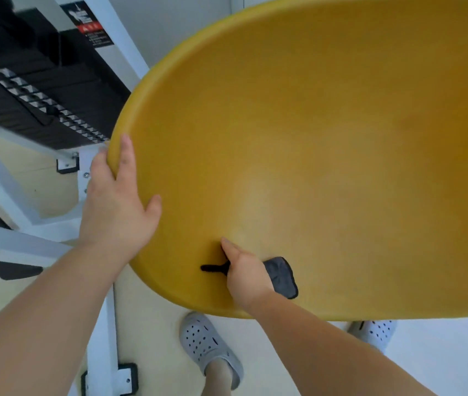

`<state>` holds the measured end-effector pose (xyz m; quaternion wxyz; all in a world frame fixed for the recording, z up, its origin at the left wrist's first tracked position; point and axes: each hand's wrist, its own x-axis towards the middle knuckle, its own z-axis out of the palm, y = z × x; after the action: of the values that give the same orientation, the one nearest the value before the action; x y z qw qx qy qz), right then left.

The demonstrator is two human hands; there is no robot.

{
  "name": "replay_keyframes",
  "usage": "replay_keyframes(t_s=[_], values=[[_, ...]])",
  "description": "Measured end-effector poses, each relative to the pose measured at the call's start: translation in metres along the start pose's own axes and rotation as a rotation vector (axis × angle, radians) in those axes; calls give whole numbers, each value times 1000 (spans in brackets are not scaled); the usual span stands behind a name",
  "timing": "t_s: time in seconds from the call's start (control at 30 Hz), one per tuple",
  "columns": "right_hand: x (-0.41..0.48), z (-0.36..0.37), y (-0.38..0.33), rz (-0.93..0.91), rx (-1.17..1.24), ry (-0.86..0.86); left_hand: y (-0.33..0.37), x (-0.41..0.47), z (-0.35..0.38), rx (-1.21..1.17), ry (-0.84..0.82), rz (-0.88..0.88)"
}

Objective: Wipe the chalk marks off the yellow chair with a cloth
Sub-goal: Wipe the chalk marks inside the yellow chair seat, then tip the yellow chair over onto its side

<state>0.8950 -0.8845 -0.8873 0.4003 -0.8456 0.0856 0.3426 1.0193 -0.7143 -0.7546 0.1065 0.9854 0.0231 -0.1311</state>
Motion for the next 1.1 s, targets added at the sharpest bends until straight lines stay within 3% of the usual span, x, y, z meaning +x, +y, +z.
replay_keyframes(t_s=[0.2,0.33,0.53,0.7,0.87,1.0,1.1], values=[[-26,-84,-29,128,296,142,12,-5,-8,-25,-43,-71],[-43,-120,-59,135,334,172,15,-20,-12,-22,-44,-70],[-47,-123,-96,86,351,144,10,-82,-9,-61,-92,-39],[-35,-109,-126,92,333,250,7,-147,3,-161,-124,18],[-22,-109,-154,189,295,402,-9,-202,2,-130,-331,256],[-16,-97,-156,207,330,504,-40,-197,-12,-66,-511,451],[-9,-88,-156,195,382,534,-48,-169,-28,-106,-374,509]])
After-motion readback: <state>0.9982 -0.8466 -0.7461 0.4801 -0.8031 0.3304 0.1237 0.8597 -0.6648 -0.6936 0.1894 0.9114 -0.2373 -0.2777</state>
